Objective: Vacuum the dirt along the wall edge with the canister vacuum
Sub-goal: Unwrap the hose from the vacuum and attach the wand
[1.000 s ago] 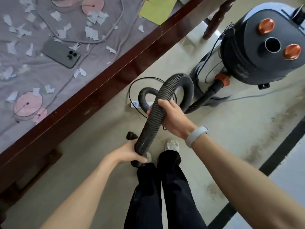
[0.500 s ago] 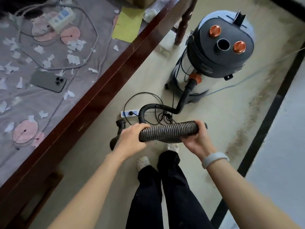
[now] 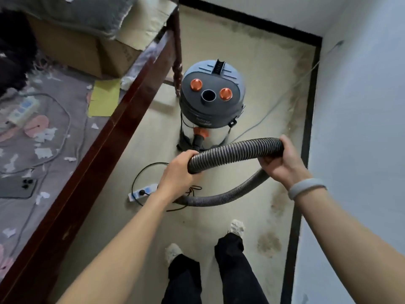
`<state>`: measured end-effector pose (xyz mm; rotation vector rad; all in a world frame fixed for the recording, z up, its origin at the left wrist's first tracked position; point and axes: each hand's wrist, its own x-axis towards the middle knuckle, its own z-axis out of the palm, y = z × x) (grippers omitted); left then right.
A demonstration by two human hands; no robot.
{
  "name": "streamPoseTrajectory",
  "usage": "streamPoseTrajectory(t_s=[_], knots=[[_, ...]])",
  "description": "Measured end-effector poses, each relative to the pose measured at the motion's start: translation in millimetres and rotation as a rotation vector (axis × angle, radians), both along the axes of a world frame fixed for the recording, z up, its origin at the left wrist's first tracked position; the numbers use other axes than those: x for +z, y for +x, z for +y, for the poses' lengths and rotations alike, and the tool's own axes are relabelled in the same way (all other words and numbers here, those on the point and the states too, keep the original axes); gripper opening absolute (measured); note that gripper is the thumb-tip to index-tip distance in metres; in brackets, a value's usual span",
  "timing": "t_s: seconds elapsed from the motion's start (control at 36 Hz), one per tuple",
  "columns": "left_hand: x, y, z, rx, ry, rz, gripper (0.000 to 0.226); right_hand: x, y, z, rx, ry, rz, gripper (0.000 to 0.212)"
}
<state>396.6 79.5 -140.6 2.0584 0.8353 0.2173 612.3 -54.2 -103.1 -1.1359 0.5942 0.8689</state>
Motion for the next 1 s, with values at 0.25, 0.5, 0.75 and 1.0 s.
streamPoseTrajectory(t_s=[0.25,0.5,0.75,1.0], knots=[[34,91,-17,-0.101,0.281,-0.05,0.044,-22,73,-58,0.765,-0.556,-0.195,0.018],[25,104,-23,-0.321,0.652,0.132,0.051,-35,55,-32,1.43,-0.153,-0.455,0.041],[6,67,-2,0.075,0.518,0.148,0.051,-50,5,9,1.527,0.148,-0.652,0.05],[-25,49,37,1.026,-1.063,-0.442,0.048,-73,-39,56,1.605,0.132,-0.704,0.05]])
